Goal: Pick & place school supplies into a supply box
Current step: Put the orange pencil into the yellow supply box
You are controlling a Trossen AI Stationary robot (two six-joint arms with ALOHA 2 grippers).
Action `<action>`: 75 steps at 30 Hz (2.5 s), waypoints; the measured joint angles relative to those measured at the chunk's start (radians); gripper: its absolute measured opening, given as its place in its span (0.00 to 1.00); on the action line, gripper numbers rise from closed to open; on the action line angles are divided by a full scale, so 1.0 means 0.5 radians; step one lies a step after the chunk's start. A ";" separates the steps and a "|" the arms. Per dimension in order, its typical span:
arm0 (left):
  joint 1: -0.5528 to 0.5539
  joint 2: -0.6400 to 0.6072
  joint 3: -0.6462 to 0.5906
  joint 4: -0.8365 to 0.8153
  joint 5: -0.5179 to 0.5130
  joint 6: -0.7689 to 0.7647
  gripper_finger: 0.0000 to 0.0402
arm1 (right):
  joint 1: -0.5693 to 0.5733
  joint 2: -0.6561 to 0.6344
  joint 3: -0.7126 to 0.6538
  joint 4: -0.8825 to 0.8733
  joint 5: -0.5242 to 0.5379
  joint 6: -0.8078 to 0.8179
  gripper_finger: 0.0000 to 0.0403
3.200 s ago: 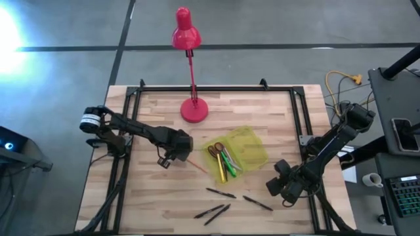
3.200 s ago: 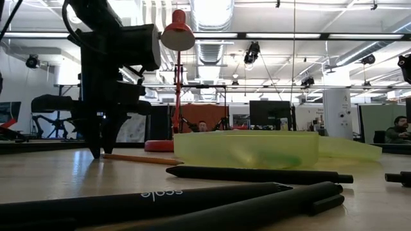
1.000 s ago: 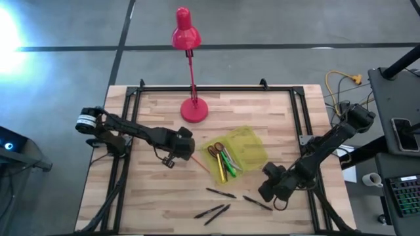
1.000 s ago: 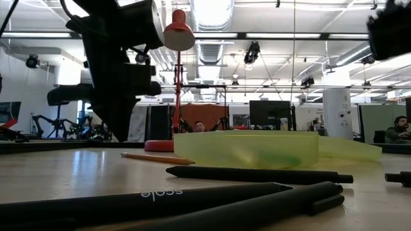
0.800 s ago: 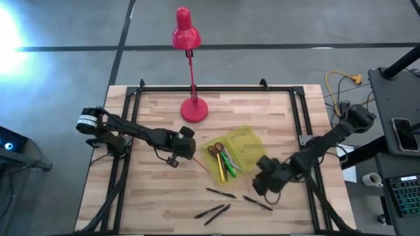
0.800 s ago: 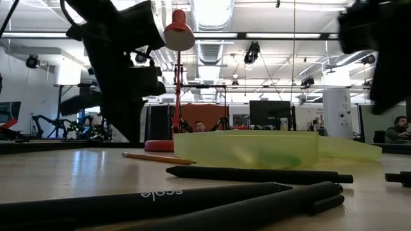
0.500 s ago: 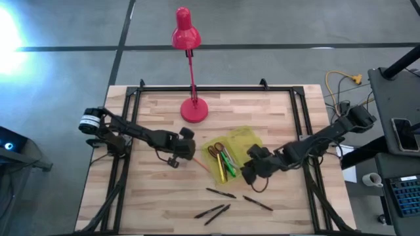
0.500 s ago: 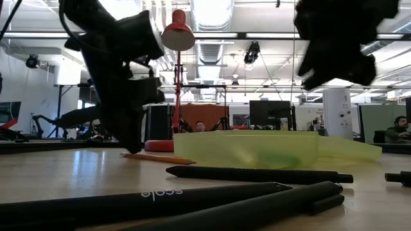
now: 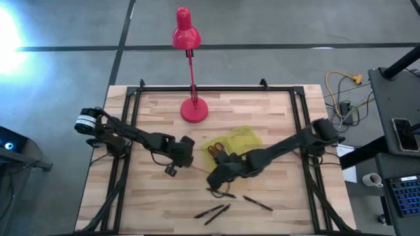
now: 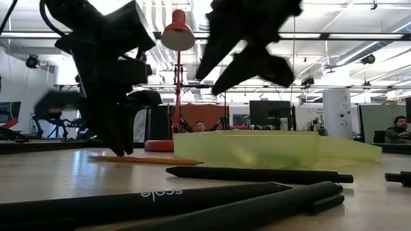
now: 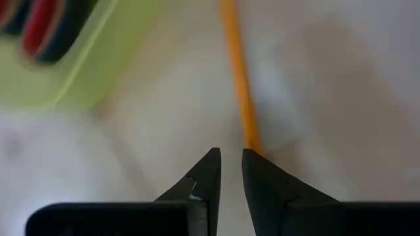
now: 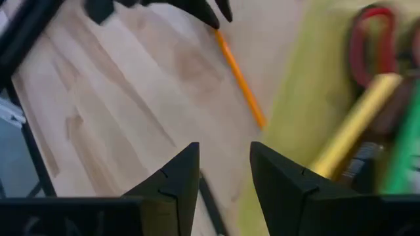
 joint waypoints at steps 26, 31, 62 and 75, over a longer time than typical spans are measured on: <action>-0.578 -0.605 -0.203 -0.113 -0.299 -1.062 0.12 | -0.053 0.188 0.194 -0.188 -0.367 -0.708 0.29; -0.653 -0.506 -0.134 -0.176 -0.299 -1.187 0.12 | -0.053 0.279 0.199 -0.137 -0.430 -0.767 0.29; -0.711 -0.179 -0.081 -0.142 -0.457 -1.583 0.12 | 0.081 0.572 0.431 -0.089 -0.066 -0.880 0.13; -0.711 -0.179 -0.081 -0.142 -0.507 -1.471 0.12 | 0.121 0.571 0.421 -0.090 -0.253 -0.883 0.14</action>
